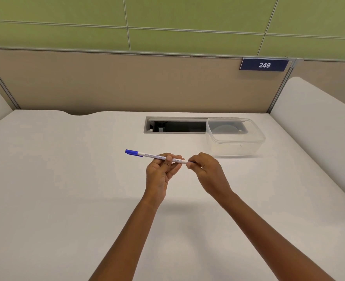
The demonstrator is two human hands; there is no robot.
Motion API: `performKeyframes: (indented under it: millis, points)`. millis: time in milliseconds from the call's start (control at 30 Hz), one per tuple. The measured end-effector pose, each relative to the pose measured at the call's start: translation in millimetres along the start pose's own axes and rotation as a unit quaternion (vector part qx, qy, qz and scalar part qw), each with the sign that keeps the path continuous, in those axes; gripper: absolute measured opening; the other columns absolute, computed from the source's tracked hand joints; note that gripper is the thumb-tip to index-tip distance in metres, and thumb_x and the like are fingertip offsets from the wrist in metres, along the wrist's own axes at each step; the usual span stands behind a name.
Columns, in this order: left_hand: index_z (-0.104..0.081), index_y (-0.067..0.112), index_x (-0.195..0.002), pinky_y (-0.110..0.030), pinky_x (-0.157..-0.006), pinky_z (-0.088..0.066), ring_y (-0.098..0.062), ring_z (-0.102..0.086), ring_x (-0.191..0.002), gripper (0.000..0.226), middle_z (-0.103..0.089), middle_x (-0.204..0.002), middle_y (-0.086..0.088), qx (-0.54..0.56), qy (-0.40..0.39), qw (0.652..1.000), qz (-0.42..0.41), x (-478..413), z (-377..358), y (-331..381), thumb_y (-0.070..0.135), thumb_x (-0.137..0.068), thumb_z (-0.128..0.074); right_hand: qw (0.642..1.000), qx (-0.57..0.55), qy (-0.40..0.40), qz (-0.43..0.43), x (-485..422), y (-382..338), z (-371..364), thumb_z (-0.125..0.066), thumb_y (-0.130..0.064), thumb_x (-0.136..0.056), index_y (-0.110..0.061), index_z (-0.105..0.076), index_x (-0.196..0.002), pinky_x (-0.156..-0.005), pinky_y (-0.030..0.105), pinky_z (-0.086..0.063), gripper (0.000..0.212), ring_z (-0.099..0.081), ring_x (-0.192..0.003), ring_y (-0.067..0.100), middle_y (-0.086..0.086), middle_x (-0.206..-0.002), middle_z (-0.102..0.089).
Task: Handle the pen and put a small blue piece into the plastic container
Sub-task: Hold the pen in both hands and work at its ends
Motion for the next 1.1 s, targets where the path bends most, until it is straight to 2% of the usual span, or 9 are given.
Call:
performKeyframes:
  millis: [200,333,400,467,600,700,833,1000,1100]
  points:
    - [-0.059,0.007,-0.083,-0.02,-0.062,-0.058,-0.017,-0.073,-0.073,0.017,-0.076,-0.07,-0.002,0.007,-0.011,1.0,-0.003,0,-5,3,0.005,-0.091,-0.044,0.97,-0.187,-0.045,-0.146,-2,19,-10,-0.044,-0.017,-0.093,-0.013,-0.044,-0.052,-0.053,0.025,-0.028,0.041,-0.033,-0.05,0.014,-0.002,-0.048,-0.037]
    - [-0.059,0.008,-0.082,-0.02,-0.064,-0.058,-0.017,-0.073,-0.074,0.017,-0.076,-0.071,-0.002,-0.003,-0.019,1.0,-0.011,0,-8,5,0.005,-0.091,-0.045,0.821,-0.454,-0.112,-0.327,15,34,-44,-0.038,-0.021,-0.093,-0.016,-0.035,-0.048,-0.041,0.018,-0.029,0.045,-0.031,-0.038,0.008,-0.009,-0.034,-0.032]
    - [-0.059,0.008,-0.082,-0.019,-0.064,-0.058,-0.017,-0.073,-0.074,0.017,-0.075,-0.071,-0.002,-0.005,-0.018,1.0,-0.015,0,-8,6,0.005,-0.091,-0.045,0.793,-0.485,-0.136,-0.344,18,31,-49,-0.036,-0.023,-0.093,-0.016,-0.036,-0.048,-0.039,0.017,-0.03,0.046,-0.033,-0.038,0.008,-0.008,-0.035,-0.032]
    - [-0.059,0.007,-0.083,-0.02,-0.064,-0.058,-0.017,-0.073,-0.074,0.016,-0.076,-0.071,-0.002,0.003,-0.009,1.0,-0.014,0,-6,6,0.005,-0.091,-0.045,0.845,-0.414,-0.129,-0.312,15,31,-43,-0.036,-0.028,-0.095,-0.015,-0.044,-0.052,-0.043,0.018,-0.034,0.046,-0.038,-0.043,0.009,-0.006,-0.039,-0.039]
    - [-0.06,0.006,-0.084,-0.02,-0.063,-0.058,-0.017,-0.073,-0.073,0.015,-0.075,-0.07,-0.001,0.014,0.008,1.0,-0.006,-1,0,5,0.004,-0.09,-0.046,0.992,-0.064,-0.04,-0.096,1,8,-11,-0.046,-0.026,-0.092,-0.013,-0.055,-0.084,-0.054,0.02,-0.036,0.018,-0.049,-0.061,0.013,-0.001,-0.066,-0.054]
    - [-0.061,0.007,-0.084,-0.02,-0.061,-0.058,-0.016,-0.073,-0.071,0.016,-0.076,-0.07,-0.001,0.006,0.018,1.0,-0.002,-1,3,3,0.005,-0.09,-0.047,0.994,0.106,0.01,0.032,3,-13,-1,-0.053,-0.02,-0.089,-0.007,-0.056,-0.093,-0.059,0.023,-0.036,0.014,-0.05,-0.072,0.02,0.007,-0.08,-0.059]
    - [-0.06,0.006,-0.084,-0.02,-0.061,-0.058,-0.017,-0.073,-0.072,0.015,-0.076,-0.071,-0.002,0.01,0.012,1.0,0.003,0,2,-1,0.004,-0.09,-0.047,0.979,0.169,0.018,0.112,6,-28,2,-0.06,-0.011,-0.083,0.002,-0.061,-0.083,-0.055,0.033,-0.038,0.013,-0.053,-0.066,0.032,0.02,-0.074,-0.063]
    - [-0.06,0.006,-0.082,-0.02,-0.062,-0.058,-0.018,-0.073,-0.073,0.017,-0.075,-0.071,-0.003,0.013,-0.003,1.0,0.002,0,-2,-2,0.004,-0.09,-0.045,0.99,0.118,0.013,0.073,3,-15,3,-0.05,-0.012,-0.09,0.001,-0.063,-0.086,-0.062,0.023,-0.025,0.018,-0.043,-0.073,0.022,0.018,-0.078,-0.06]
    - [-0.06,0.006,-0.082,-0.02,-0.062,-0.058,-0.018,-0.073,-0.073,0.017,-0.076,-0.071,-0.003,0.012,-0.009,1.0,0.001,0,-4,-1,0.004,-0.09,-0.045,1.0,0.023,0.004,-0.001,2,0,3,-0.043,-0.013,-0.093,-0.009,-0.056,-0.067,-0.057,0.022,-0.025,0.029,-0.042,-0.067,0.019,0.006,-0.065,-0.053]
Point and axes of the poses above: each hand's wrist, its own x-axis away from the middle knuckle, its own z-axis out of the back of the hand, y = z × x, the point moved 10 cm from there along -x, towards the middle knuckle
